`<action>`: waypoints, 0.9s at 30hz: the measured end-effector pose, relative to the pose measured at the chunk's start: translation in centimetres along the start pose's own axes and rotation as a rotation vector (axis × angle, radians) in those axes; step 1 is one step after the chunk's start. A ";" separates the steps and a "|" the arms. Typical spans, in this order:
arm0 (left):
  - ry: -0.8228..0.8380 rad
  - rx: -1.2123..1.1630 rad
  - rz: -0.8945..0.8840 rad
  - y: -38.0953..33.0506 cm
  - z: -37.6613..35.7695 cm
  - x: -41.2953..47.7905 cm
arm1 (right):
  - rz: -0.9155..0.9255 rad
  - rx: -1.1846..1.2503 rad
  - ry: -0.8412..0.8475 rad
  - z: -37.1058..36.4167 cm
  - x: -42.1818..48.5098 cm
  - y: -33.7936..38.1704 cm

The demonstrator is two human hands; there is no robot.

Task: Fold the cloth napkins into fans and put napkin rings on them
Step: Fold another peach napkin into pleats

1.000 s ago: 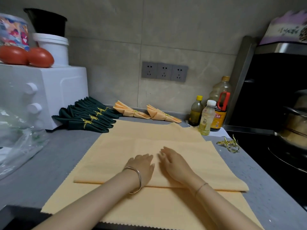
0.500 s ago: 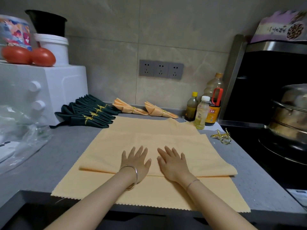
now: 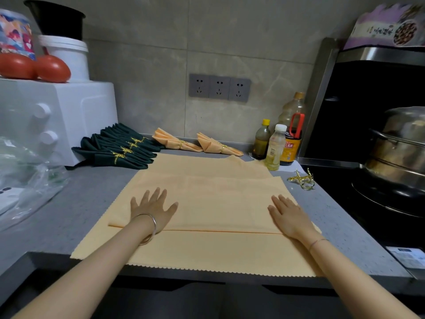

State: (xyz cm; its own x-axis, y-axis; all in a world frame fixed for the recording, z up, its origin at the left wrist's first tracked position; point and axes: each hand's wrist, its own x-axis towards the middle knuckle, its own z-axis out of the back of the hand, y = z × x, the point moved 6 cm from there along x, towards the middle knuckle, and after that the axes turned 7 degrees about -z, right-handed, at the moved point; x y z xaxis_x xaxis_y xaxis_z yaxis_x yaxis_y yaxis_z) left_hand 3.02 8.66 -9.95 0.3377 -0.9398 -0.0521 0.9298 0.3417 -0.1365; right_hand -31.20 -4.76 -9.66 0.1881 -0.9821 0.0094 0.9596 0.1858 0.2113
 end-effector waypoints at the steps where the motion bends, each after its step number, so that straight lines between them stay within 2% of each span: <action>1: -0.002 0.001 0.008 0.6 0.1 0.0 | -0.007 -0.004 0.001 0.0 0.2 -0.5; 11: -0.020 -0.040 0.056 3.4 0.5 0.0 | -0.005 -0.018 0.030 0.4 1.9 0.0; 16: -0.028 -0.039 0.061 3.4 0.3 0.1 | 0.175 0.104 0.003 2.2 3.7 7.8; 20: -0.053 -0.044 0.056 3.4 0.3 0.3 | 0.281 0.179 0.105 1.8 5.9 15.0; 24: -0.067 -0.047 0.060 3.5 0.2 0.3 | 0.264 0.095 0.197 0.1 8.5 19.4; 27: -0.071 -0.056 0.057 3.6 0.1 0.4 | 0.232 -0.071 0.143 -0.7 10.4 21.3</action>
State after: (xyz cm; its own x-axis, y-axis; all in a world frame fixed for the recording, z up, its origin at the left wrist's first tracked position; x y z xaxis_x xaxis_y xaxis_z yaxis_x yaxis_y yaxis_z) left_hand 6.49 9.52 -10.36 0.4016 -0.9158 0.0087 0.8997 0.3928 -0.1902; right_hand -8.66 -10.97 -5.78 0.4276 -0.8995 -0.0892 0.8986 0.4123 0.1503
